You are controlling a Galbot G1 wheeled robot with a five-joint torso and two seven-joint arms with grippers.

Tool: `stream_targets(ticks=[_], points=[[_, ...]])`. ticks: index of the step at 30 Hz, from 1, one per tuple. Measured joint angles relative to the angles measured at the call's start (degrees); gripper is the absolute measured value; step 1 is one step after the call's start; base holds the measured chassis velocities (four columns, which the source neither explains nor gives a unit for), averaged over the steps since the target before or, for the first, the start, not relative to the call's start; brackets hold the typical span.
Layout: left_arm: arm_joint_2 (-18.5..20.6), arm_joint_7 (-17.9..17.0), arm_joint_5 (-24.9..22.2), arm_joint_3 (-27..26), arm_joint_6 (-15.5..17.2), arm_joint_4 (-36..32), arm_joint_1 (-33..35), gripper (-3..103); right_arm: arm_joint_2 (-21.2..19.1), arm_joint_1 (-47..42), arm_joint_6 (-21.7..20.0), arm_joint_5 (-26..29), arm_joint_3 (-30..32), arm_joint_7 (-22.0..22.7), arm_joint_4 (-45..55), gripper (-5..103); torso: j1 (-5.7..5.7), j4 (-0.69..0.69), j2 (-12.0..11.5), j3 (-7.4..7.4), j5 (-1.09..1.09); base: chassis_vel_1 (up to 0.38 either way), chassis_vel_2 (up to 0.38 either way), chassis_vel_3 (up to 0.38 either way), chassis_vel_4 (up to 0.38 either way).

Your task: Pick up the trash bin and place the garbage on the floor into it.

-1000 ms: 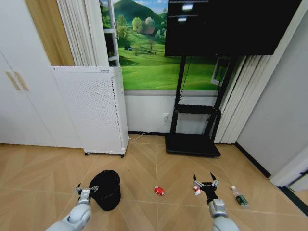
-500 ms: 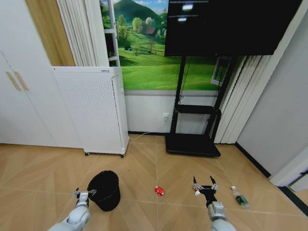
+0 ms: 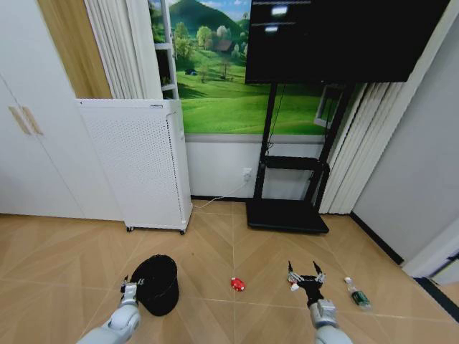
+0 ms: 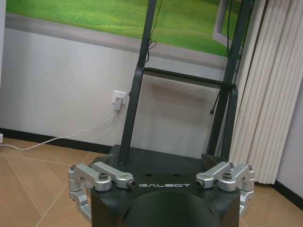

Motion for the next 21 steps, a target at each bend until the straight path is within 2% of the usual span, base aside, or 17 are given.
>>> stream_targets(ticks=[1,2,4,5,6,8,17,21], points=[[-0.1,0.0,0.1,0.0,-0.1,0.1,0.0,41,0.0,0.1,0.1,-0.1,0.0,0.0,-0.1,100,0.00,0.01,0.0,0.00,0.00,0.000,0.000,0.000,0.000],[-0.2,-0.1,0.2,-0.1,-0.4,0.1,0.0,30,-0.1,0.4,0.7,-0.2,0.0,-0.2,-0.2,100,0.00,0.00,0.0,0.00,0.02,0.000,0.000,0.000,0.000],[-0.2,-0.1,0.2,-0.2,-0.5,0.1,0.1,30,-0.2,0.5,0.9,-0.2,0.0,-0.2,-0.3,100,0.00,0.00,0.0,0.00,0.03,0.000,0.000,0.000,0.000],[-0.2,-0.2,0.2,-0.4,-0.5,0.1,0.2,25,-0.3,0.6,1.2,-0.3,0.0,-0.4,-0.3,100,-0.01,0.01,0.0,0.00,0.04,0.000,0.000,0.000,0.000],[-0.2,-0.2,0.2,-0.4,-0.5,0.1,0.2,25,-0.3,0.6,1.2,-0.3,0.0,-0.4,-0.3,100,-0.01,0.01,0.0,0.00,0.04,0.000,0.000,0.000,0.000],[-0.4,-0.3,0.1,-0.7,-0.5,-0.2,0.5,19,-0.5,0.9,1.6,-0.3,-0.1,-0.6,-0.5,100,0.00,0.01,0.0,0.00,0.02,0.000,0.000,0.000,0.000],[0.2,-0.5,0.0,-1.3,-0.6,-1.9,0.8,18,-0.9,1.1,2.8,-0.3,0.1,-1.1,-0.7,100,0.01,0.00,0.0,0.02,-0.05,0.000,0.000,0.000,0.000],[1.4,-2.0,-0.6,-1.9,-0.1,-4.7,0.8,12,-1.0,1.5,3.4,0.0,0.8,-1.1,-0.4,100,0.01,-0.02,0.0,0.02,-0.02,0.000,0.000,0.000,0.000]])
